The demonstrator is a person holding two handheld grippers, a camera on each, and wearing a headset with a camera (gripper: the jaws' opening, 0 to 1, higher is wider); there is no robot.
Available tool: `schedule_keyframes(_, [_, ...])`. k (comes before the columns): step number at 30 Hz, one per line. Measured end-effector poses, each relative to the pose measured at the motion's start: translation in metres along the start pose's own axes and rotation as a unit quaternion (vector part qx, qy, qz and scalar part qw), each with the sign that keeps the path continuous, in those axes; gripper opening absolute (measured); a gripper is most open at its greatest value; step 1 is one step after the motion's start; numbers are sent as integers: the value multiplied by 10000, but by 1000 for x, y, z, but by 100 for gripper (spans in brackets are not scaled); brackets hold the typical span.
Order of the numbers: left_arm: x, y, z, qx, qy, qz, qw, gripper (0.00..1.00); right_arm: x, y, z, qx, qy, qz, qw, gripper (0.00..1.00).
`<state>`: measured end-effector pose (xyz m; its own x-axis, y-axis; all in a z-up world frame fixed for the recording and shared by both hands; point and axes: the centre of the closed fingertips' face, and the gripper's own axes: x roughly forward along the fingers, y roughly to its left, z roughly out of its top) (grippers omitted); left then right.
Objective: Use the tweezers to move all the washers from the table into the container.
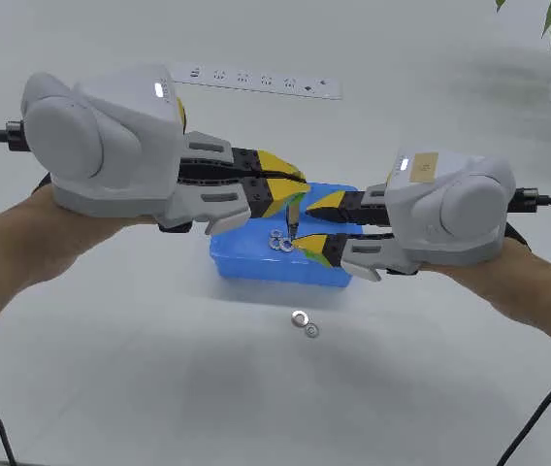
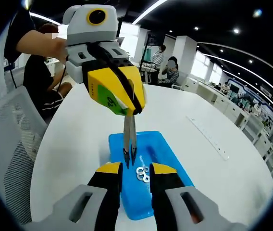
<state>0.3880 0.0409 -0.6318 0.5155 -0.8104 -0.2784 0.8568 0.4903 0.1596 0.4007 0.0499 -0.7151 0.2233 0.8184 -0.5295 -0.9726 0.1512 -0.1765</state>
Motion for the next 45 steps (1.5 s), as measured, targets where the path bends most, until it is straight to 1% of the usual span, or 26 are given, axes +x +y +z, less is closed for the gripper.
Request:
schedule_keyframes(2, [-1,-2,1,10,11,-7,10000,5,-5,0,-2,15,-6,-108,9999,27])
schedule_keyframes(4, [-1,-2,0,20,33,-8,10000,5,-8,-2,-5,143,-16,-217,9997,30])
schedule_keyframes(6, [-2,-4,0,31,49,-17,10000,5,-14,-6,-9,315,-55,-381,9988,30])
schedule_keyframes(9, [-2,-7,1,55,55,-33,10000,5,-27,-10,-12,434,-169,-643,9968,32])
schedule_keyframes(11, [-2,-10,2,53,54,-54,10000,5,-35,-11,-14,574,-215,-745,9953,35])
schedule_keyframes(14, [-2,-15,3,60,44,-91,9999,5,-43,-10,-19,675,-235,-805,9942,40])
schedule_keyframes(16, [-1,-18,4,63,32,-115,9999,5,-49,-9,-25,805,-216,-858,9928,43])
schedule_keyframes(19, [2,-24,4,75,12,-161,9998,5,-54,-2,-31,922,-219,-864,9917,48])
schedule_keyframes(21, [3,-28,4,66,4,-202,9998,5,-57,3,-37,960,-147,-864,9915,52])
schedule_keyframes(26, [2,-34,-2,54,39,-269,9996,5,-64,14,-53,883,49,-726,9934,60])
schedule_keyframes(27, [1,-36,-3,38,26,-292,9996,5,-64,14,-54,889,55,-717,9934,62])
schedule_keyframes(30, [0,-44,-5,167,-46,-399,9991,5,-67,21,-57,992,66,-613,9932,67])
schedule_keyframes(32, [0,-48,-8,165,-45,-448,9988,5,-67,27,-59,1015,102,-564,9932,70])
schedule_keyframes(36, [3,-55,-20,114,72,-534,9985,5,-67,35,-65,1175,108,-467,9919,74])
schedule_keyframes(39, [5,-61,-23,107,78,-661,9977,5,-66,40,-72,1181,202,-381,9921,76])
schedule_keyframes(41, [6,-62,-26,97,98,-696,9975,5,-67,40,-78,1168,276,-344,9922,78])
schedule_keyframes(45, [11,-64,-36,92,146,-731,9972,5,-69,39,-81,1290,281,-274,9909,82])
